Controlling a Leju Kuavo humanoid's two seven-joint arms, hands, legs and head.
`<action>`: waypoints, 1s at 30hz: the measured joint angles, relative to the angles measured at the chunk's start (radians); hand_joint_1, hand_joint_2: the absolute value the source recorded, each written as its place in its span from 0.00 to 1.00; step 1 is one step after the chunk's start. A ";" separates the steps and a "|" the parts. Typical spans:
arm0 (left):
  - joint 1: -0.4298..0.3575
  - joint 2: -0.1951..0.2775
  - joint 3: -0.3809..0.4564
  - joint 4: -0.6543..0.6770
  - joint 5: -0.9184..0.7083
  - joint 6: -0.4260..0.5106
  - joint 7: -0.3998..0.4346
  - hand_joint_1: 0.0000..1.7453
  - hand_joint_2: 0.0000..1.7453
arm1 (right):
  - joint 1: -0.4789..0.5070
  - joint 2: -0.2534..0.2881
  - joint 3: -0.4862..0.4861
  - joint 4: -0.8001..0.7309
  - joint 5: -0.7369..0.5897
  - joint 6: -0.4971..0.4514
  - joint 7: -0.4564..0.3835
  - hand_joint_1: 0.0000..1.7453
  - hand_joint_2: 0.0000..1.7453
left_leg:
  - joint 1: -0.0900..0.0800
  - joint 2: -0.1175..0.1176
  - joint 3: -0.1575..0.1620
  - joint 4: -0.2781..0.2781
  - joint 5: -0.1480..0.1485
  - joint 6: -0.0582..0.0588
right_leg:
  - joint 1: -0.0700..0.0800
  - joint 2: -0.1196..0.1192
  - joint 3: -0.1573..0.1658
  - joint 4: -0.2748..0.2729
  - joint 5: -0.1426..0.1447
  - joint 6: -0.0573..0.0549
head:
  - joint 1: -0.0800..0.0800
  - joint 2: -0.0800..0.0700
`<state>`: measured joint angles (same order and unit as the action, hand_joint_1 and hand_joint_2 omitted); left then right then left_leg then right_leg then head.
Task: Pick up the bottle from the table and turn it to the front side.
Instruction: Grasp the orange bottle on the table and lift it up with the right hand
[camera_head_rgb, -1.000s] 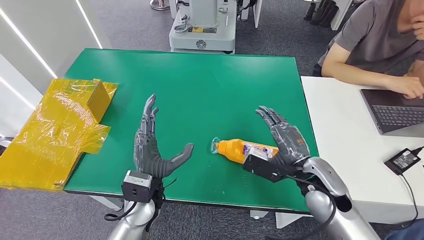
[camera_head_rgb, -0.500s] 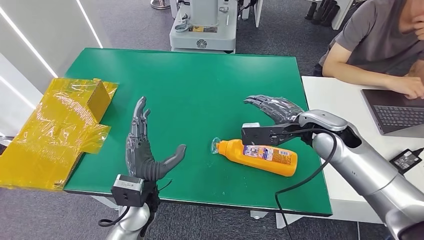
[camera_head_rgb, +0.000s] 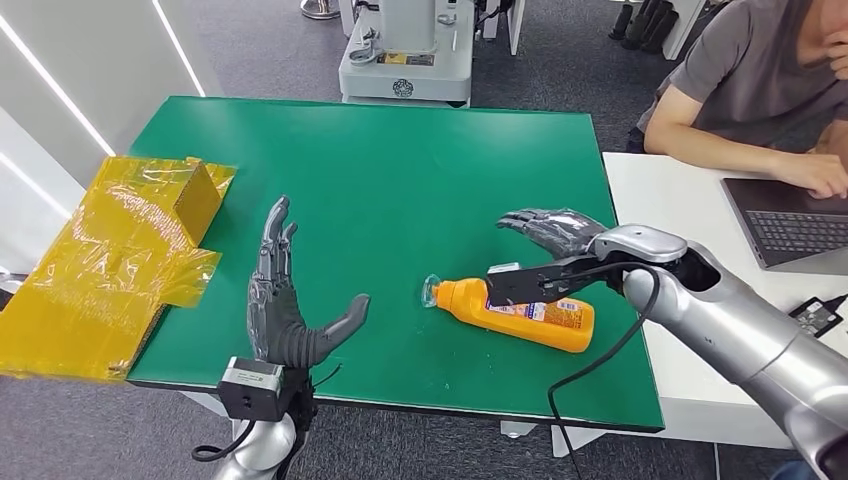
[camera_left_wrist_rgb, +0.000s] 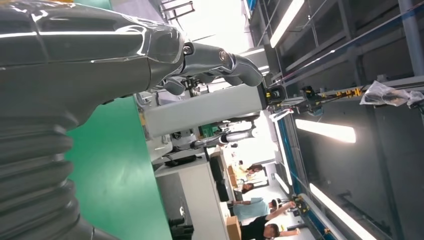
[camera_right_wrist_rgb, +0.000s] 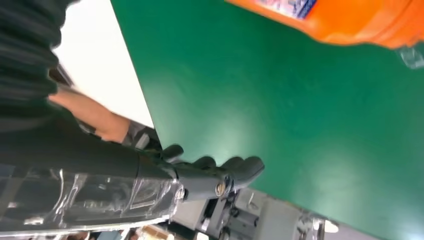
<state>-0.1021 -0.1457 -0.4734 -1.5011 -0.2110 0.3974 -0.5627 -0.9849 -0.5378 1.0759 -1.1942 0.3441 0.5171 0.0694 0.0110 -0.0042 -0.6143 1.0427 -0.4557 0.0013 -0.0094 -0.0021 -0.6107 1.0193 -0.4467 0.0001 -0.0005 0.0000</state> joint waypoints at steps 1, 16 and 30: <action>0.000 0.000 0.000 0.000 -0.001 0.000 0.000 0.00 1.00 | -0.001 -0.002 0.006 0.002 0.000 -0.002 0.000 0.00 1.00 | 0.000 0.000 0.000 0.000 0.000 0.000 | 0.000 0.000 0.000 0.000 0.000 0.000 | 0.000 0.000; 0.000 0.002 0.000 0.000 0.010 0.015 0.000 0.00 1.00 | 0.028 -0.019 0.097 0.022 -0.053 -0.067 0.037 0.00 1.00 | 0.000 0.000 0.000 0.000 0.000 0.000 | 0.000 0.000 0.000 0.000 0.000 0.000 | 0.000 0.000; 0.000 0.001 0.000 0.000 0.027 0.066 -0.004 0.00 1.00 | 0.071 0.052 0.150 0.165 0.026 -0.166 0.056 0.00 1.00 | 0.000 0.000 0.000 0.000 0.000 0.000 | 0.000 0.000 0.000 0.000 0.000 0.000 | 0.000 0.000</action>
<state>-0.1025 -0.1445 -0.4730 -1.5011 -0.1843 0.4639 -0.5669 -0.9142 -0.4856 1.2260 -1.0290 0.3704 0.3515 0.1250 0.0111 -0.0043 -0.6144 1.0425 -0.4557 0.0012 -0.0093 -0.0023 -0.6107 1.0194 -0.4467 0.0001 -0.0005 0.0000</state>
